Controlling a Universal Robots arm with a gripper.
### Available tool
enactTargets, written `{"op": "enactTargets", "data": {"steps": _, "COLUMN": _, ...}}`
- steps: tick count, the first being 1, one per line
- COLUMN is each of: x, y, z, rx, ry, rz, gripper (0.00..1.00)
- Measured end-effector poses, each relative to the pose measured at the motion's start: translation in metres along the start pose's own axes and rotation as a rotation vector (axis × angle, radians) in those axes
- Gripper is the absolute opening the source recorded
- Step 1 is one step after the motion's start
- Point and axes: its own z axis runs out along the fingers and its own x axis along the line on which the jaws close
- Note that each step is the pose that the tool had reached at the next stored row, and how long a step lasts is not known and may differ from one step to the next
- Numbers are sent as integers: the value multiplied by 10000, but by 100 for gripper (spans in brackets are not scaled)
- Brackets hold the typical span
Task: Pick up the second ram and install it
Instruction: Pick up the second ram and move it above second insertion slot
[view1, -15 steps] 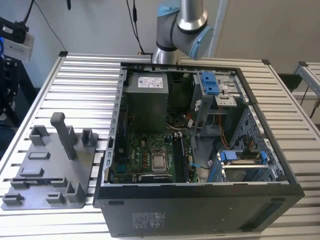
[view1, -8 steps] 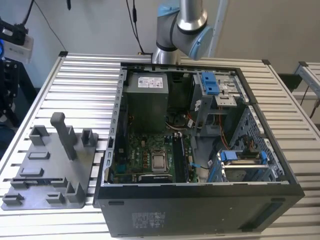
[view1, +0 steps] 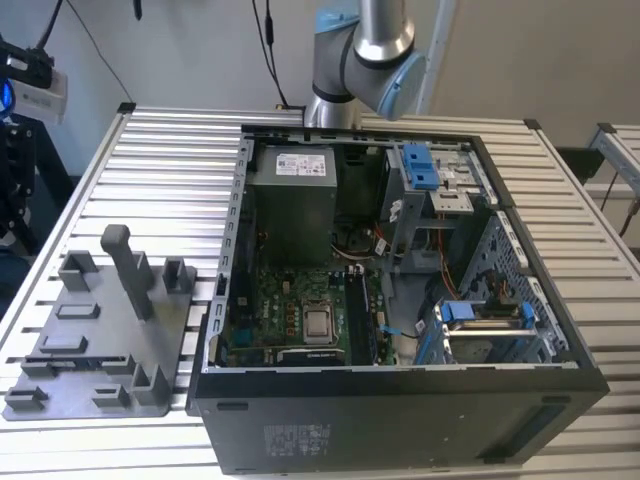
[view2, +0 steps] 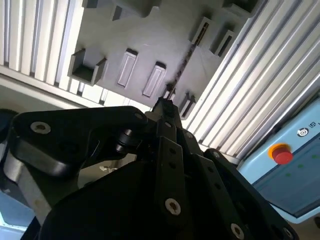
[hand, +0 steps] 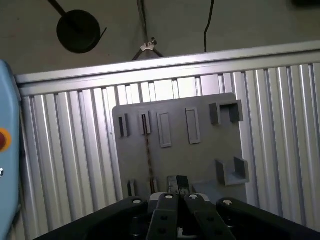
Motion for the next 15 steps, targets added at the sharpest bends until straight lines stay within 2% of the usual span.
{"op": "enactTargets", "data": {"steps": 7, "x": 0, "y": 0, "z": 1, "rx": 0, "ry": 0, "rz": -8, "gripper": 12}}
{"op": "enactTargets", "data": {"steps": 9, "x": 0, "y": 0, "z": 0, "rx": 0, "ry": 0, "rz": -11, "gripper": 24}}
{"op": "enactTargets", "data": {"steps": 10, "x": 0, "y": 0, "z": 1, "rx": 1, "ry": -1, "rz": -12, "gripper": 24}}
{"op": "enactTargets", "data": {"steps": 13, "x": 0, "y": 0, "z": 1, "rx": 0, "ry": 0, "rz": -15, "gripper": 42}}
{"op": "enactTargets", "data": {"steps": 15, "x": 0, "y": 0, "z": 1, "rx": 0, "ry": 0, "rz": -17, "gripper": 42}}
